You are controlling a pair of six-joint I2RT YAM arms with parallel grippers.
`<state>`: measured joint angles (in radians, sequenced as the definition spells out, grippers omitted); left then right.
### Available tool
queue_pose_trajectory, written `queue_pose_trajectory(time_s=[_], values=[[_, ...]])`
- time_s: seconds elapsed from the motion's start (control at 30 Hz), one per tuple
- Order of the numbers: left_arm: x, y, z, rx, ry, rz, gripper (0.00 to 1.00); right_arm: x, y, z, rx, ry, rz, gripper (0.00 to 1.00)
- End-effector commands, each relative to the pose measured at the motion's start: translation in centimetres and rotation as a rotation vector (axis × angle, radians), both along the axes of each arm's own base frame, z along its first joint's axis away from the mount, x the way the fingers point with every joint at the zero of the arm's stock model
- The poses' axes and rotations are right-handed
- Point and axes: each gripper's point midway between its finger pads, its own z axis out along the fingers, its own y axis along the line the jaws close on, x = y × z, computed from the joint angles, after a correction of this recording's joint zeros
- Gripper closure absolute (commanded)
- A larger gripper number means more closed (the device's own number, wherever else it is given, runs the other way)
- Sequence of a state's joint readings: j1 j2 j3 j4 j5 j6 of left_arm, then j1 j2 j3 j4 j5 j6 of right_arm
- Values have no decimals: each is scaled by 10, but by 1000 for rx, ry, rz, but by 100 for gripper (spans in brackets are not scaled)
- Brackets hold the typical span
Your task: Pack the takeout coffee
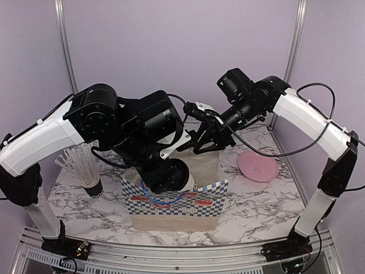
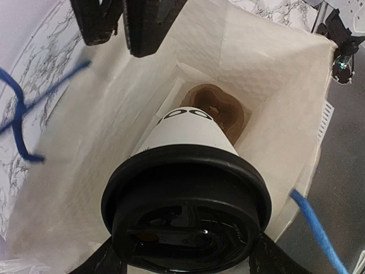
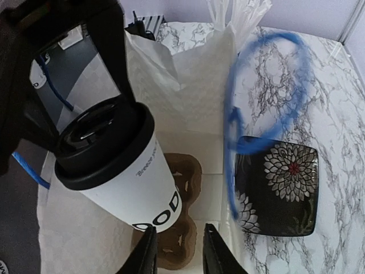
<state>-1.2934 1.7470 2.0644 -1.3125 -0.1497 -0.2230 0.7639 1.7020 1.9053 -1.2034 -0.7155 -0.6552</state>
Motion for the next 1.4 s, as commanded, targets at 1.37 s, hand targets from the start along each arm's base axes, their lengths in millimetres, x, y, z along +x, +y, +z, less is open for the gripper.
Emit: queue_pose_trajectory(time_s=[1.37], values=[[-105, -15, -36, 106, -94, -22, 62, 42, 30, -111, -74, 15, -66, 55]])
